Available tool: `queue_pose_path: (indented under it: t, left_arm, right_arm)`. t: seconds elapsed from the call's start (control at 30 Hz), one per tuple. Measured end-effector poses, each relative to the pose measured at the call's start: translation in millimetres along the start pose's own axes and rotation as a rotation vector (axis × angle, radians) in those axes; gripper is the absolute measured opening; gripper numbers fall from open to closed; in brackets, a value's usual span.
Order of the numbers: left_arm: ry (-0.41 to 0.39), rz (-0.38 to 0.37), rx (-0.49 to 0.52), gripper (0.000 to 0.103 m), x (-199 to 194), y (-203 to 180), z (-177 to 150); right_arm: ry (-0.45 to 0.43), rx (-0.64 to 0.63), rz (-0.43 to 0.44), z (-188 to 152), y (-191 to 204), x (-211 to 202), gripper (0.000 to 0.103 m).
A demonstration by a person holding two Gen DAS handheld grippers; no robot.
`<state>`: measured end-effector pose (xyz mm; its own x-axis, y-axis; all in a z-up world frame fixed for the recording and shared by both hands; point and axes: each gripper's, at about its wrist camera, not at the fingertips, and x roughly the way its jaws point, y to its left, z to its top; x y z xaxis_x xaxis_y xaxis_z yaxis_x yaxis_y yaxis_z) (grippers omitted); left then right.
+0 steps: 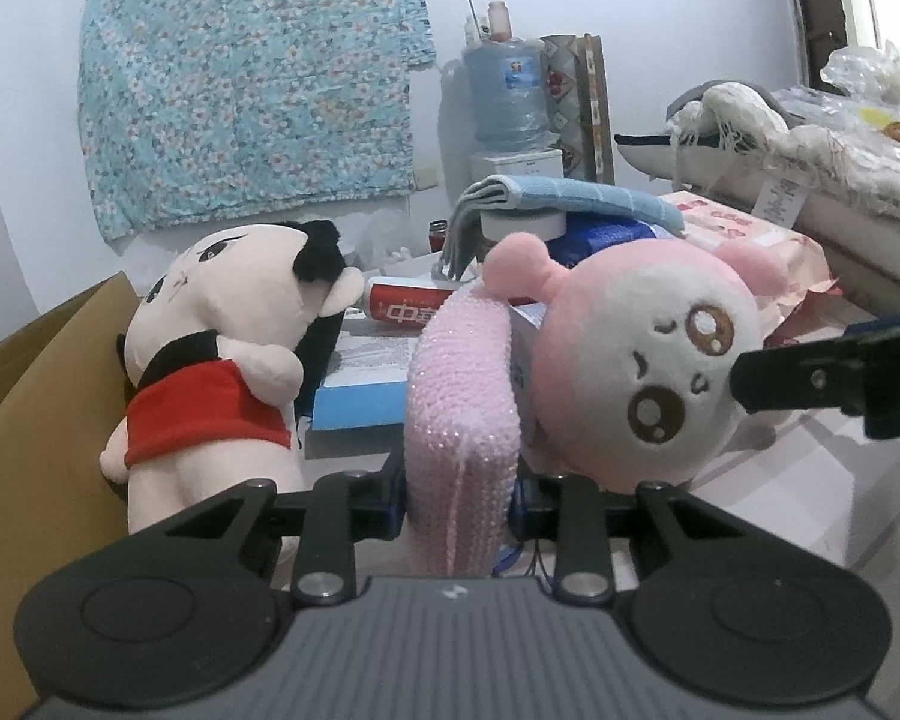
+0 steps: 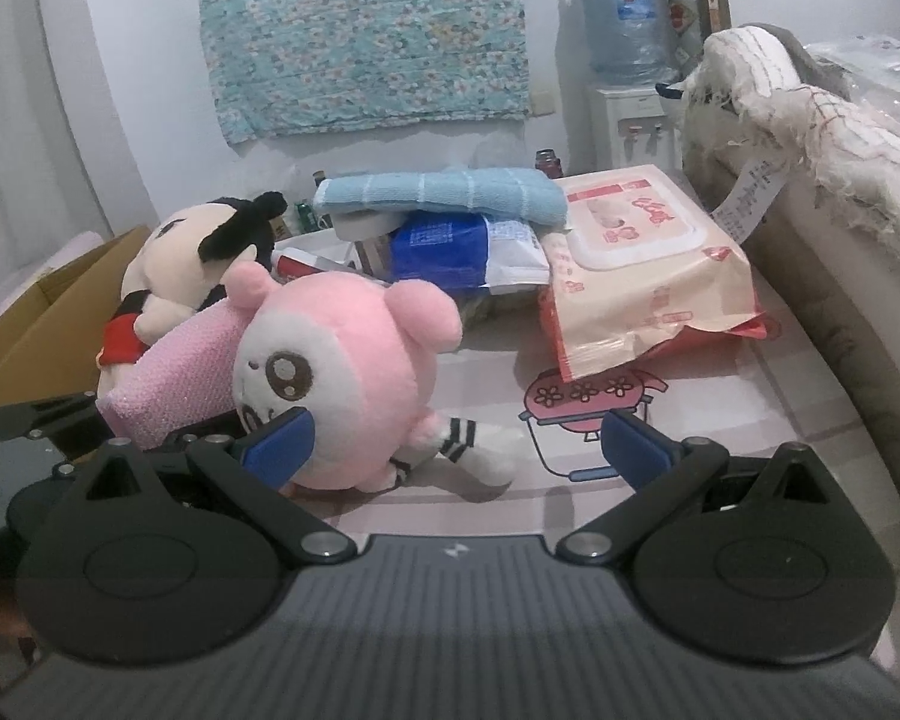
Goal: Organize soft objects
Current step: 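Close the left tool on the pink cushion while the right tool grasps the pink bunny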
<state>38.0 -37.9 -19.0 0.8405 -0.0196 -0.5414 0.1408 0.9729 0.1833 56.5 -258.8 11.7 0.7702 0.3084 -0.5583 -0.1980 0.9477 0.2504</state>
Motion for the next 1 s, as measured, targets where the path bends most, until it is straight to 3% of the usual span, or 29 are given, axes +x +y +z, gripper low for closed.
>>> queue_pose_path:
  t: [0.5, 0.8, 1.0]
  left_arm:
    - [0.002, -0.014, -0.033, 0.032, -13, 8, -11]
    - [0.029, -0.069, -0.164, 0.032, -20, 45, -14]
    - [0.019, -0.071, -0.178, 0.032, -25, 55, -17]
  right_arm:
    - [0.011, -0.087, -0.011, 8, 18, 10, 0.102]
    - [0.006, -0.192, -0.015, 12, 40, 14, 0.102]
    - [-0.004, -0.204, -0.016, 10, 38, 2, 0.102]
